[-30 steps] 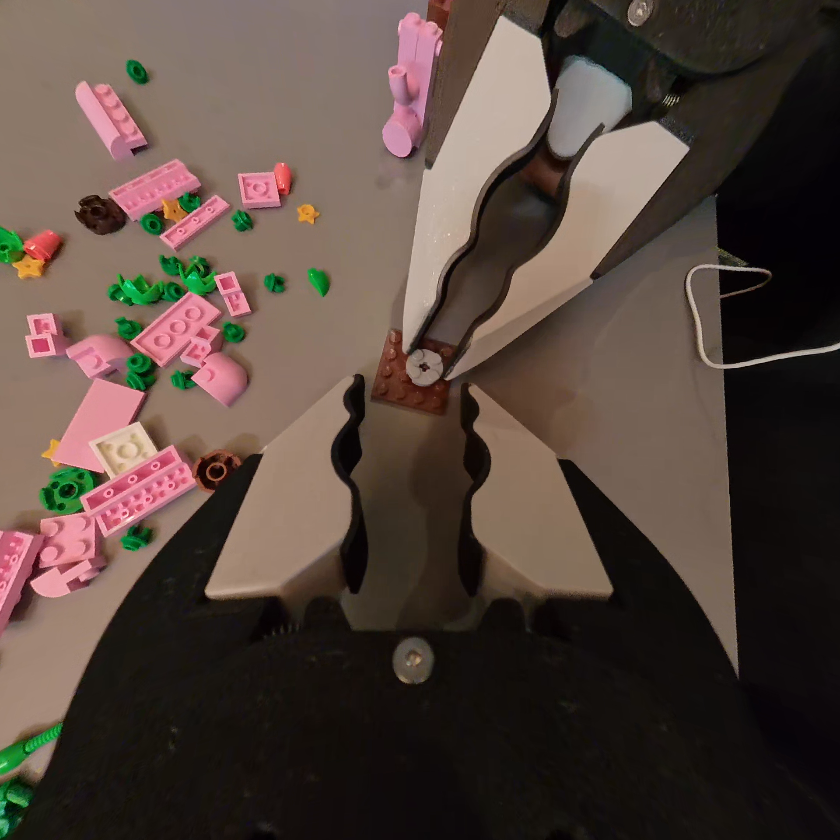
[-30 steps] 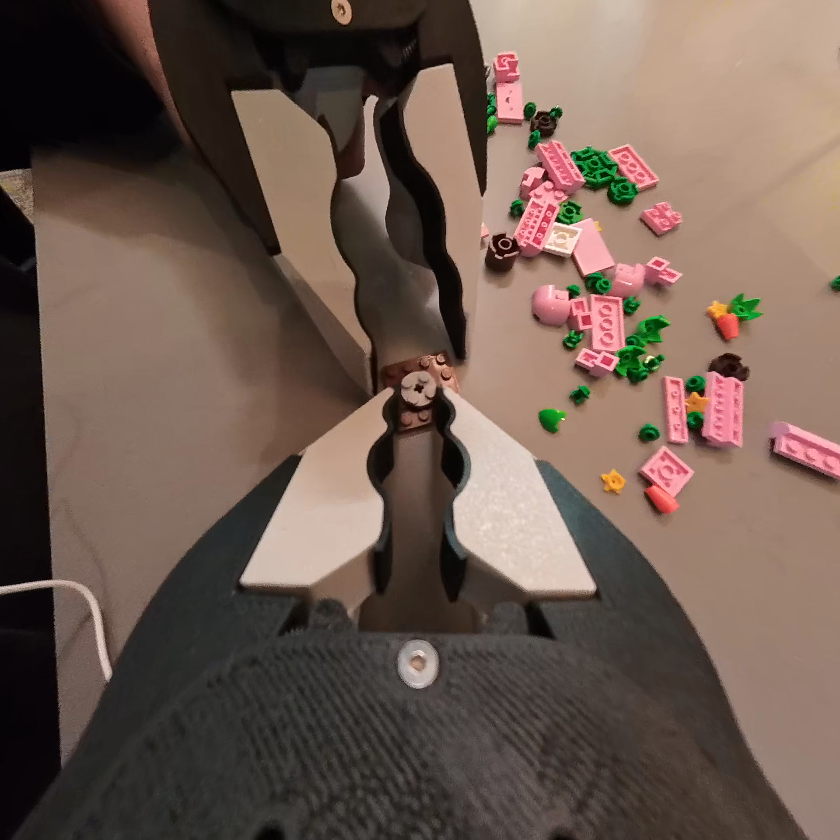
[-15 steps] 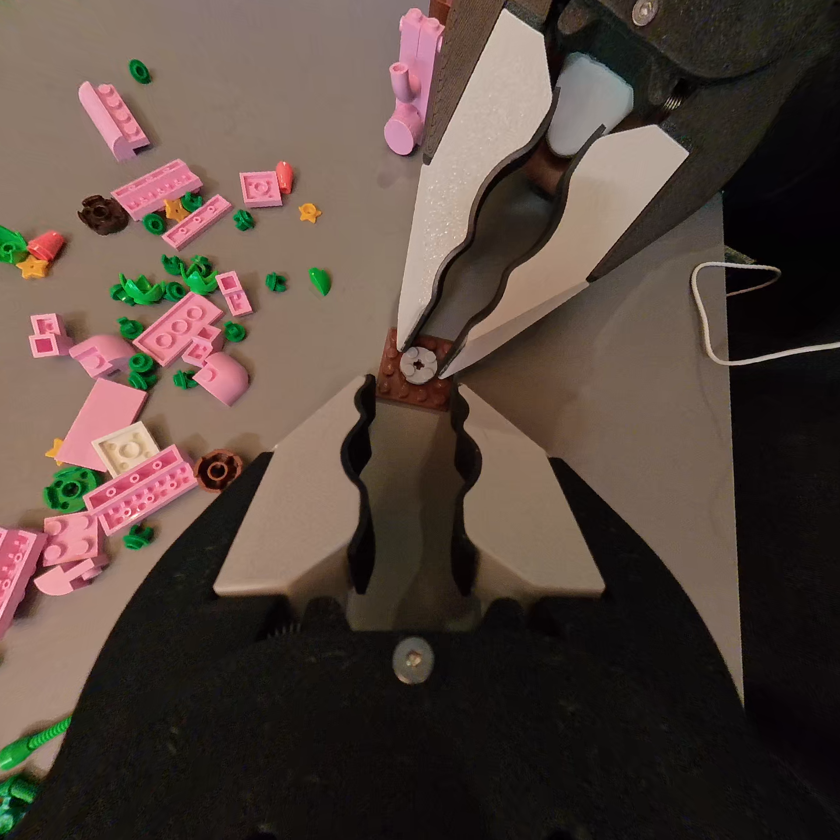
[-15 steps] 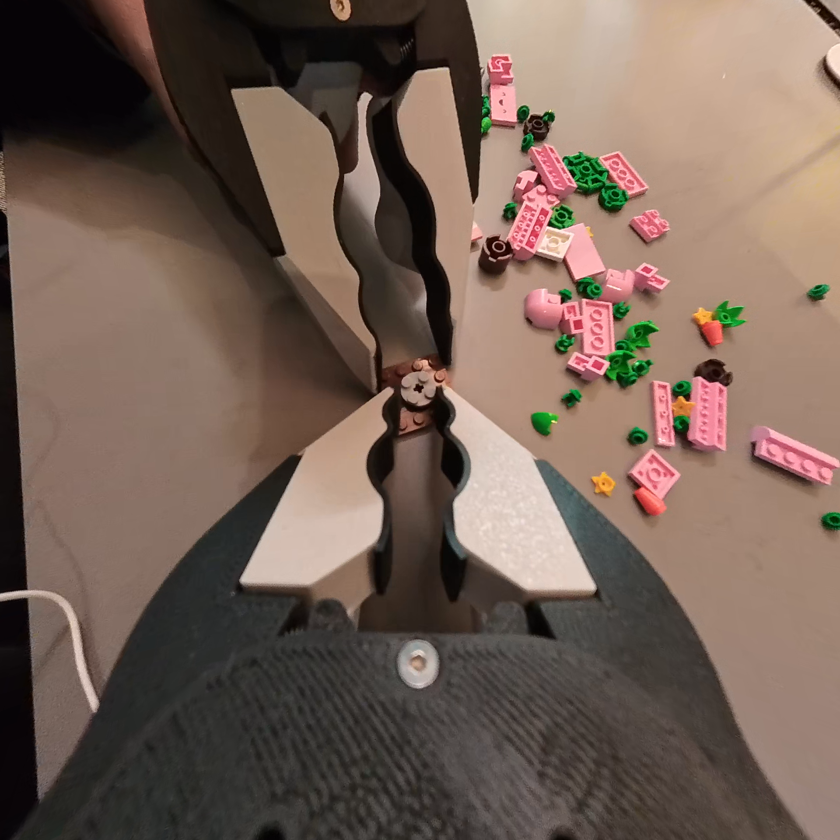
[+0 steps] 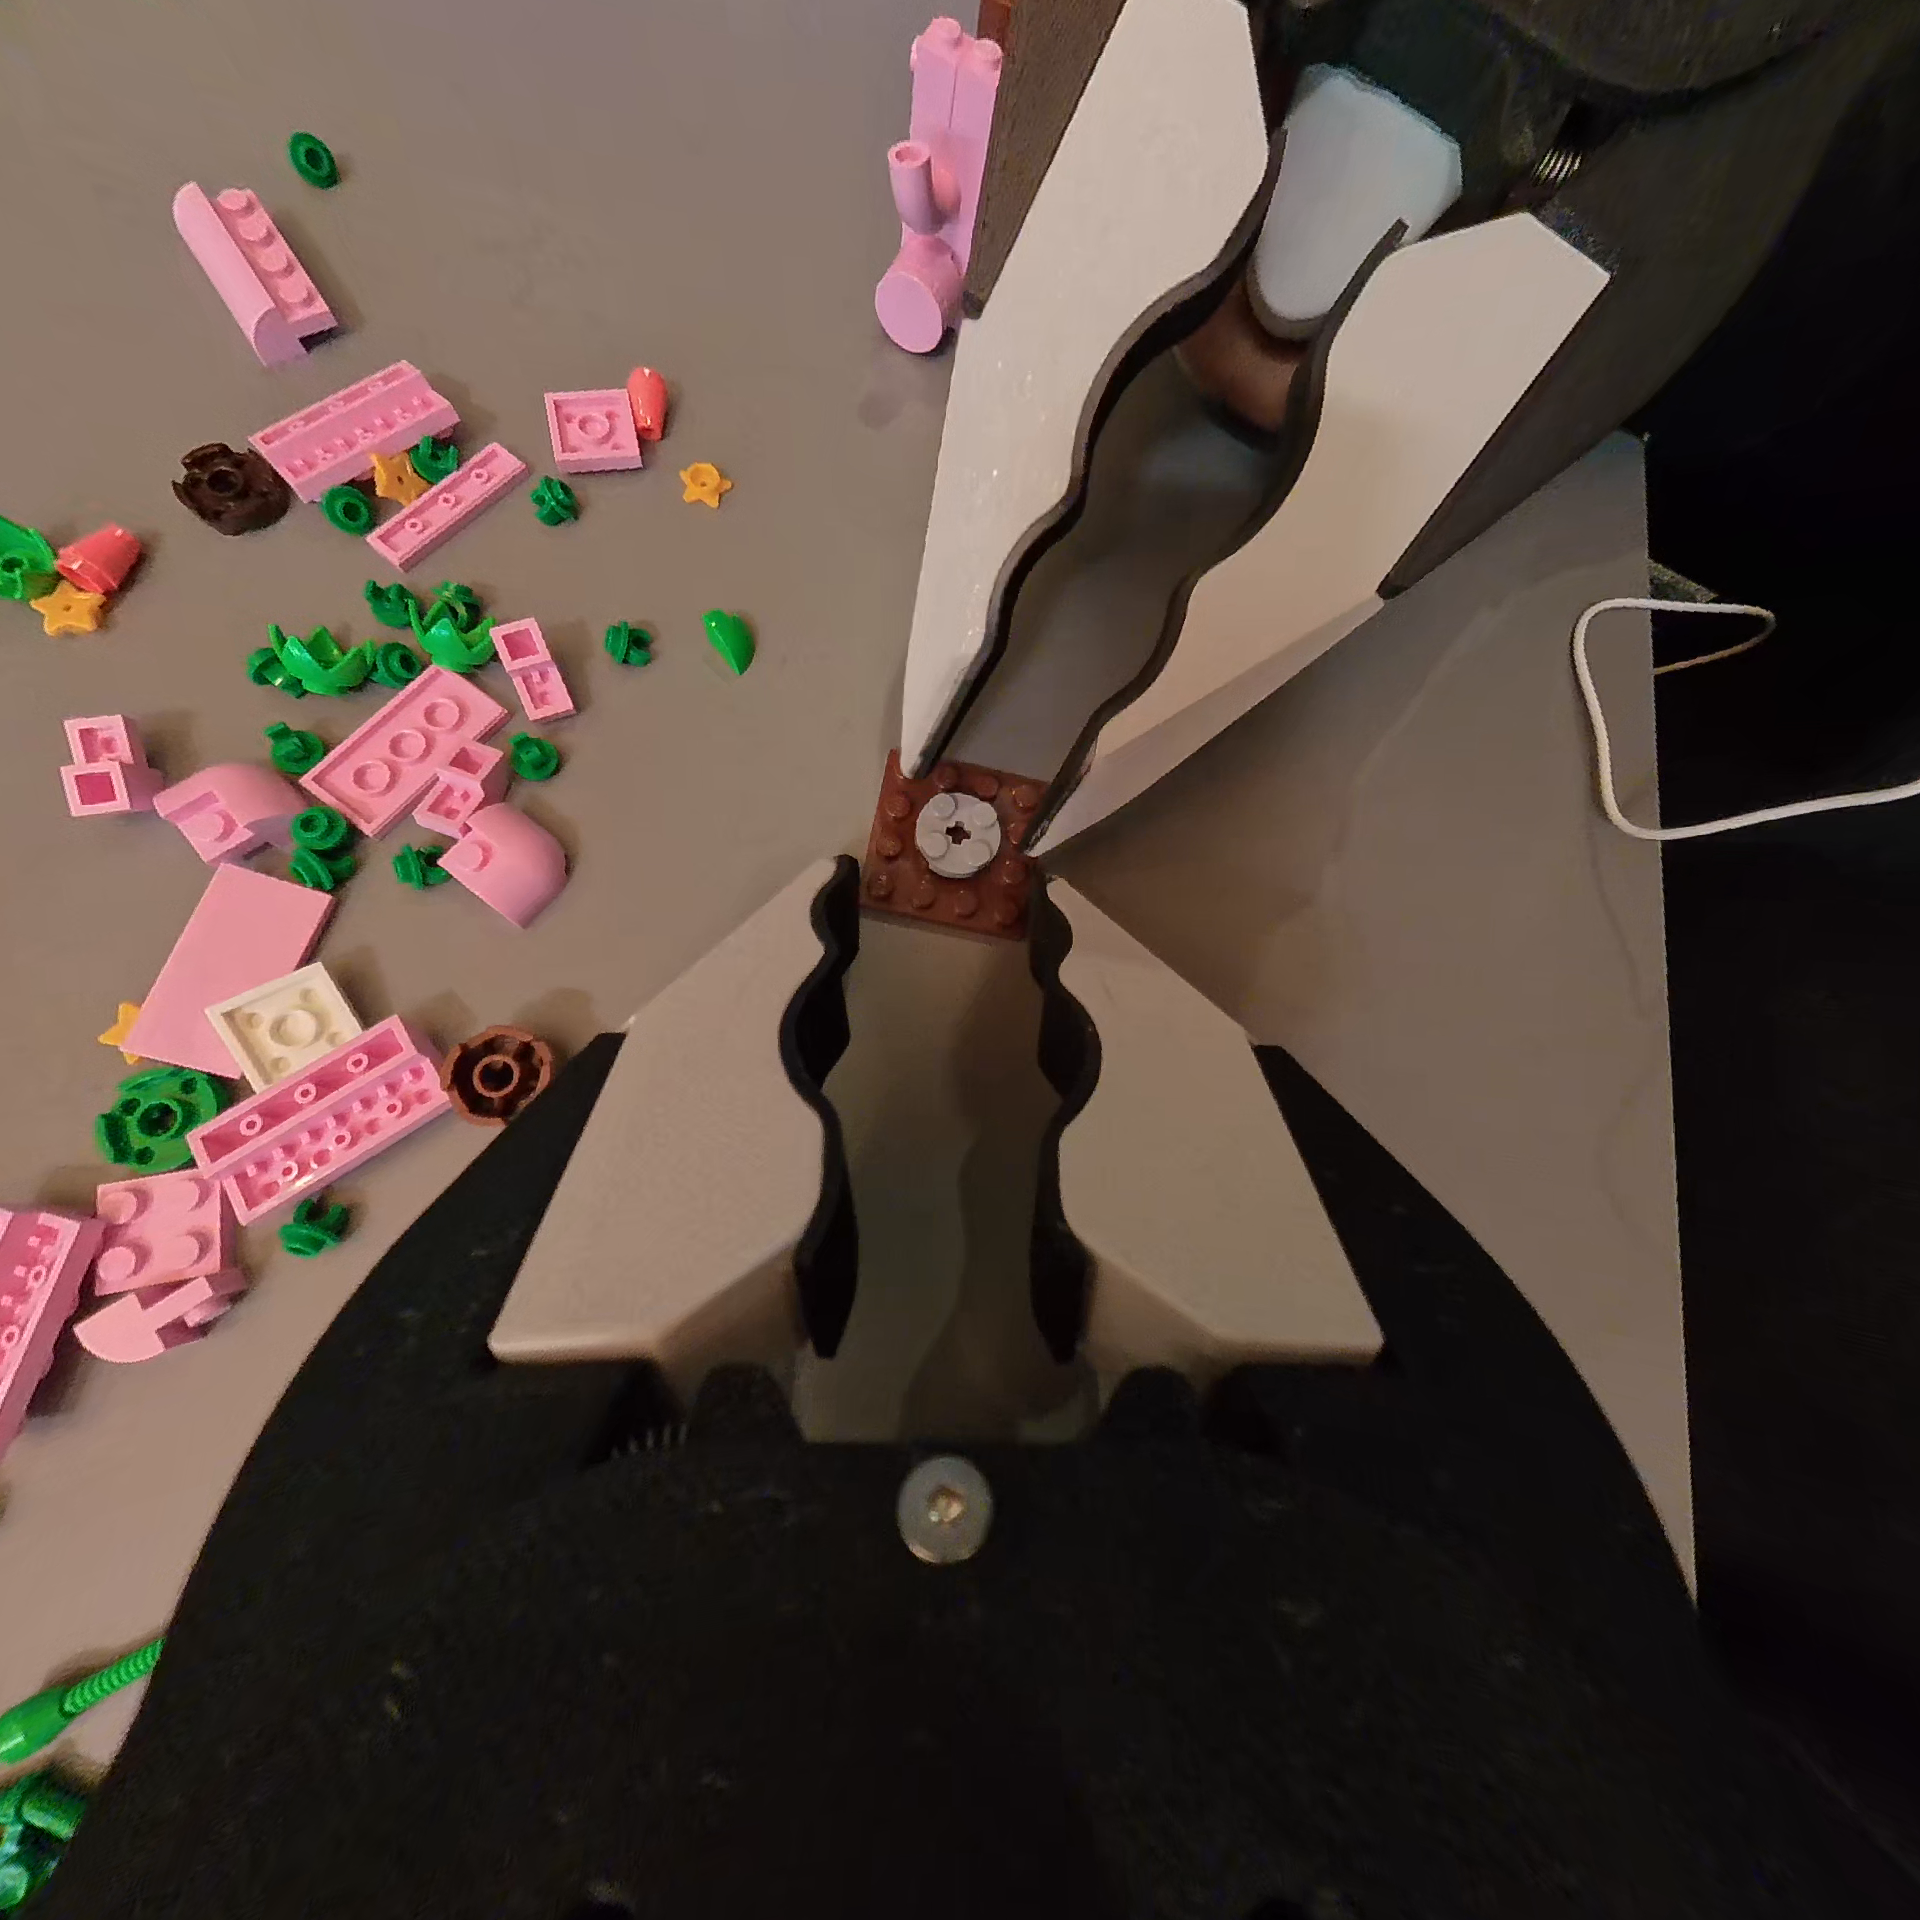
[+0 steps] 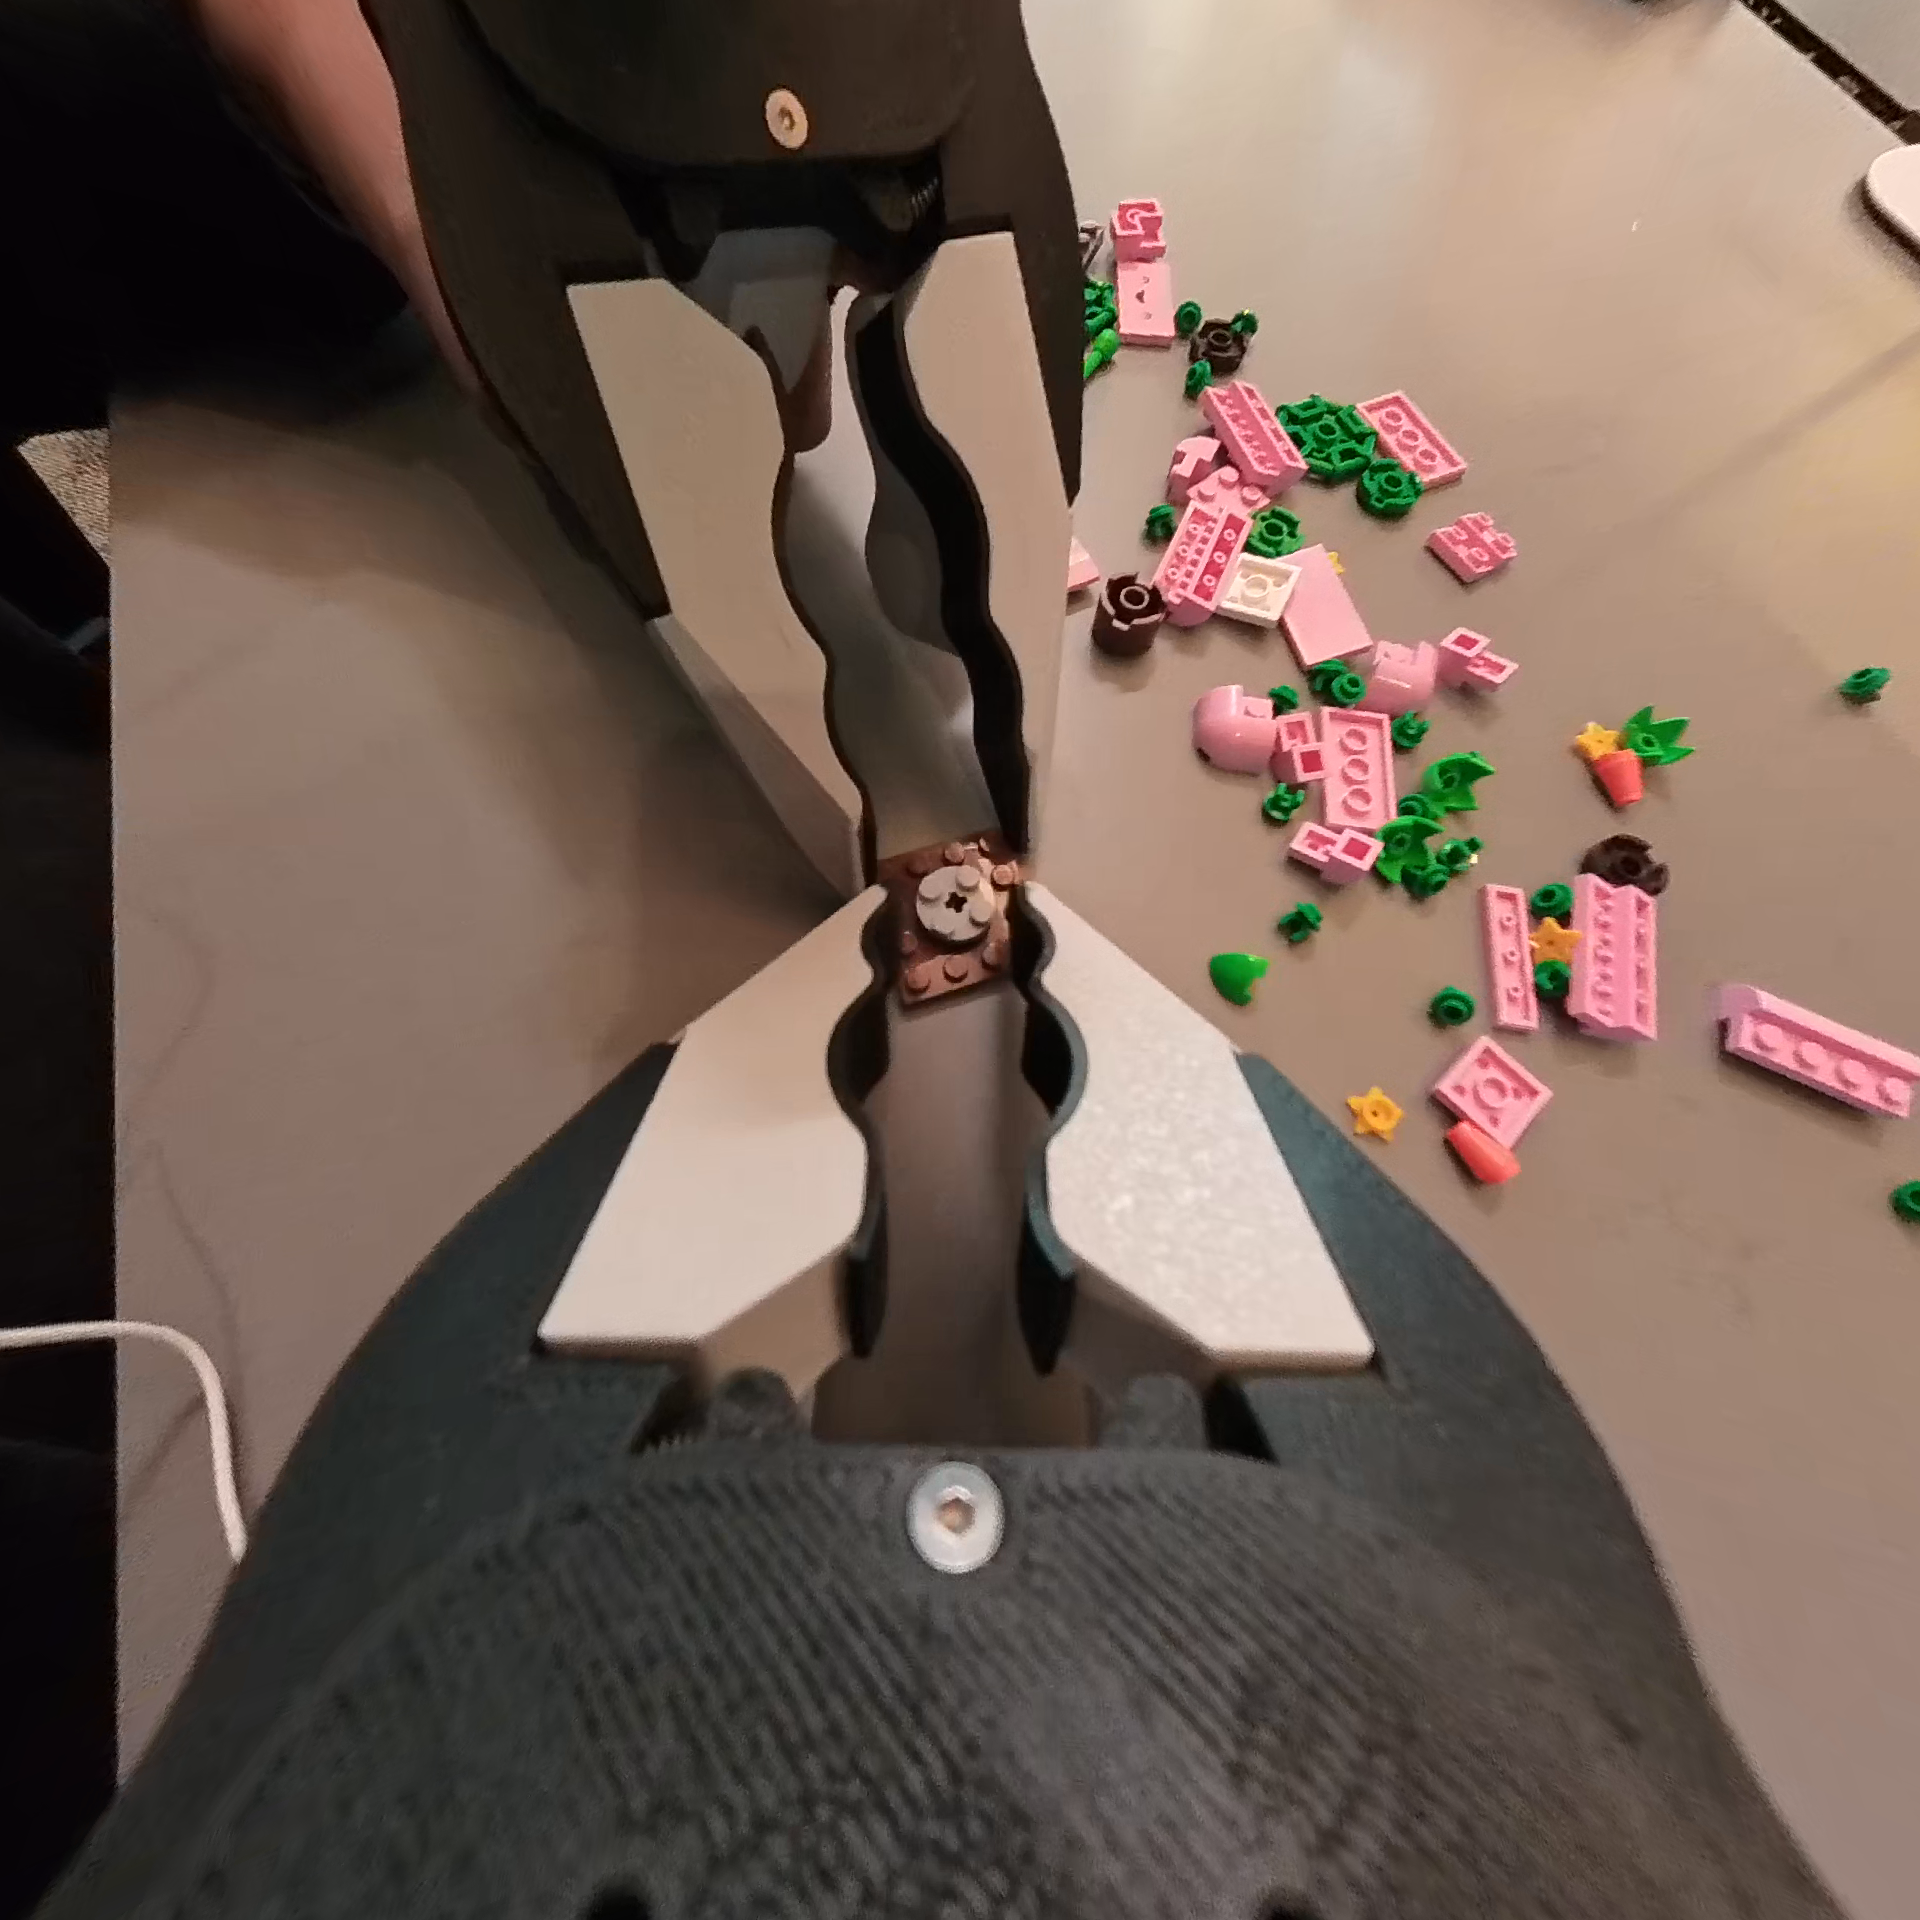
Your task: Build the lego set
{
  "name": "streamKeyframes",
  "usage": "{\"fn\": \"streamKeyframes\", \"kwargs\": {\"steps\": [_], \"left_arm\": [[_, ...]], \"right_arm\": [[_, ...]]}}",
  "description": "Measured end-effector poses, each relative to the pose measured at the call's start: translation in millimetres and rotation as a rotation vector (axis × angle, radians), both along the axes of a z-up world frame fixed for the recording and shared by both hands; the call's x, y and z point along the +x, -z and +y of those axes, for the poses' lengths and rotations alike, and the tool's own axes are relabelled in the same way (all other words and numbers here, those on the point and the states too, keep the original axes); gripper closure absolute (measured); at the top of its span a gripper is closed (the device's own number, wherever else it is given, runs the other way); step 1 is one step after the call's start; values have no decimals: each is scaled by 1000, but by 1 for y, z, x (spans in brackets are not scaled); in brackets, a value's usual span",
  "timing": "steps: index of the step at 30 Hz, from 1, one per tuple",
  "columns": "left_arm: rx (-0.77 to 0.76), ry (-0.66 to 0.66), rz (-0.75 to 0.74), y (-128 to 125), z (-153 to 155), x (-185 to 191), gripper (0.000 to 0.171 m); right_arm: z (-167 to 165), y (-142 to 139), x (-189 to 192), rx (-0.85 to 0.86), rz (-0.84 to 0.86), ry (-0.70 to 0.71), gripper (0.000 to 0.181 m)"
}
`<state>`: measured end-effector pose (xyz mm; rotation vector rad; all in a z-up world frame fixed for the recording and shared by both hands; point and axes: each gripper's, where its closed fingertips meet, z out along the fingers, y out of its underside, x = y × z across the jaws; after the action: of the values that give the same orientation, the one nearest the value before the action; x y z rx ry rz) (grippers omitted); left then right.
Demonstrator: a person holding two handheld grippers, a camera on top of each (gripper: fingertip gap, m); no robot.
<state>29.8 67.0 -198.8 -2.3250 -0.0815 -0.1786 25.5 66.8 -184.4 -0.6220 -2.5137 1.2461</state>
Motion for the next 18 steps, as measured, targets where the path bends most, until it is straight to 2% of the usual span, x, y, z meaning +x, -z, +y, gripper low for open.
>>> {"fn": "streamKeyframes", "kwargs": {"steps": [6, 12, 18], "left_arm": [[1, -1, -4, 0, 0, 0, 141], [-1, -1, 4, 0, 0, 0, 140], [-2, -1, 9, 0, 0, 0, 140]], "right_arm": [[-1, -2, -2, 1, 19, 2, 168], [-2, -1, -3, 2, 15, 5, 181], [-2, 3, -3, 31, 7, 2, 181]]}}
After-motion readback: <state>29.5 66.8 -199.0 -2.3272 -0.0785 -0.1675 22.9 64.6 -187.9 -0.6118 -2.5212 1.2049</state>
